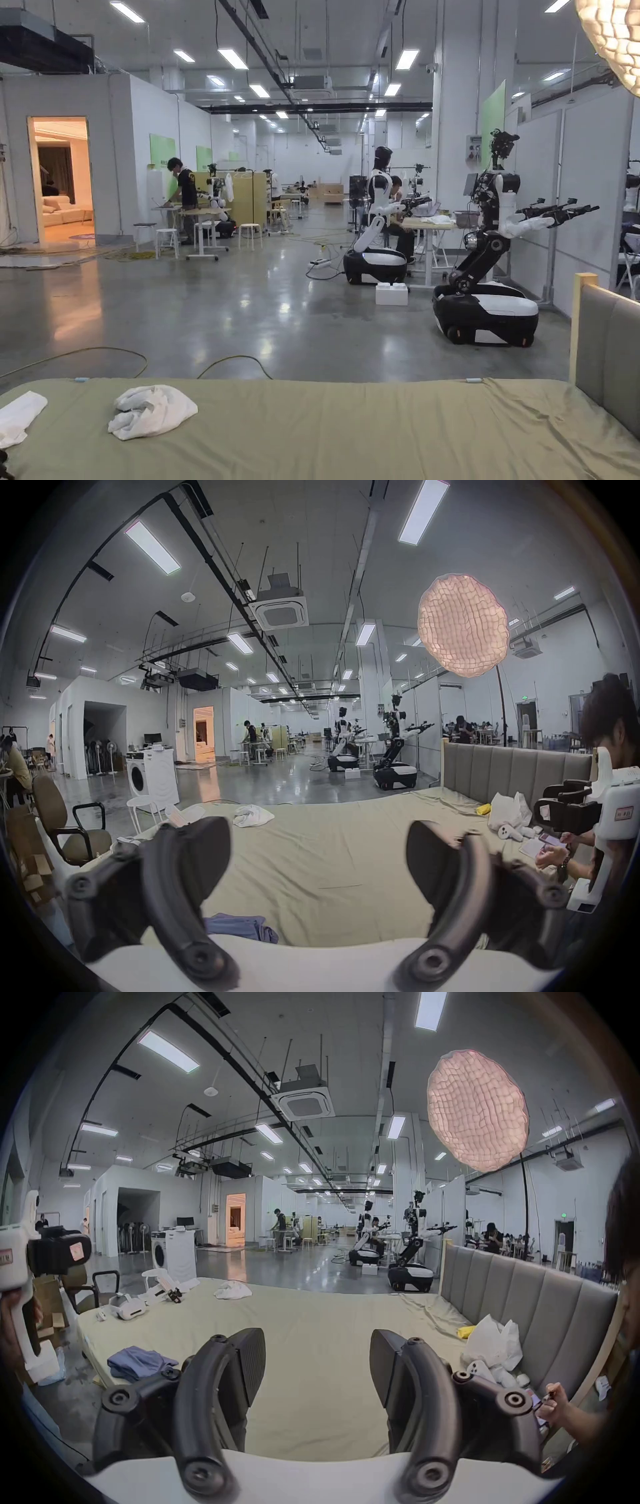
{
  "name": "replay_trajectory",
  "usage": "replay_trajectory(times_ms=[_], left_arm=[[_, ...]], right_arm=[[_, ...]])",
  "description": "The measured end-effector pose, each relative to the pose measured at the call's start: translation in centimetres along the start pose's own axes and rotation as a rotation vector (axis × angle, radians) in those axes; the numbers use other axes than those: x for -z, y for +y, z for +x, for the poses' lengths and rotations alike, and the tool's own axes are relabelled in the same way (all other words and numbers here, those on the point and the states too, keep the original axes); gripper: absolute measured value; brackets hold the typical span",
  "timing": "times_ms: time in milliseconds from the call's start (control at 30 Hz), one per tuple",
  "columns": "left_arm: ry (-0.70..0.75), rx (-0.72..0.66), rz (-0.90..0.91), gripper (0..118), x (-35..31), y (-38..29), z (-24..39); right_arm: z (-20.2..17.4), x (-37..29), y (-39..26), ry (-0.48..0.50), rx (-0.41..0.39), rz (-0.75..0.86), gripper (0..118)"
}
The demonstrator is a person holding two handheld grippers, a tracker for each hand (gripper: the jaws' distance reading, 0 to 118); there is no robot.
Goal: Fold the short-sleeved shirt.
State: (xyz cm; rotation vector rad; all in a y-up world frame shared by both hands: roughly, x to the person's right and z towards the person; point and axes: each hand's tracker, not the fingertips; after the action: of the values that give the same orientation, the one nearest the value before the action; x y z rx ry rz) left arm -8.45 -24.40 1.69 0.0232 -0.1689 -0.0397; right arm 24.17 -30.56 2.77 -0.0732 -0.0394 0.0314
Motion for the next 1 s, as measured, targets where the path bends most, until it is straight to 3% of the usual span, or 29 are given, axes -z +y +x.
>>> replay_trajectory(times_ms=[33, 100, 133, 300, 400, 1000], left_arm=[[0.000, -0.006, 0.001, 111, -0.08, 0.22, -0.11], [-0.014, -0.024, 0.000, 111, -0.24, 0.48, -0.43], [-0.020, -0.032, -0.002, 111, -0.29, 0.53, -0.54], [-0.021, -0.030, 0.006, 111, -0.47, 0.46, -0.48], [-0.031, -0.037, 0.009, 111, -0.46, 0.58, -0.44], [-0.070, -0.047, -0.019, 111, 0.18, 0.02, 0.17]], right_arm=[[0.08, 0.07, 0.04, 0.001, 0.017, 0.000, 73], [0.30, -0.03, -0.08, 0.021, 0.052, 0.013, 101], [0.21, -0.01, -0.09, 0.024, 0.054, 0.010, 105], [-0.09, 0.05, -0.20, 0.021, 0.033, 0.001, 106], [0.06, 0.09, -0.04, 0.031, 0.053, 0.008, 118], [0.31, 0.04, 0.05, 0.019, 0.096, 0.015, 118]])
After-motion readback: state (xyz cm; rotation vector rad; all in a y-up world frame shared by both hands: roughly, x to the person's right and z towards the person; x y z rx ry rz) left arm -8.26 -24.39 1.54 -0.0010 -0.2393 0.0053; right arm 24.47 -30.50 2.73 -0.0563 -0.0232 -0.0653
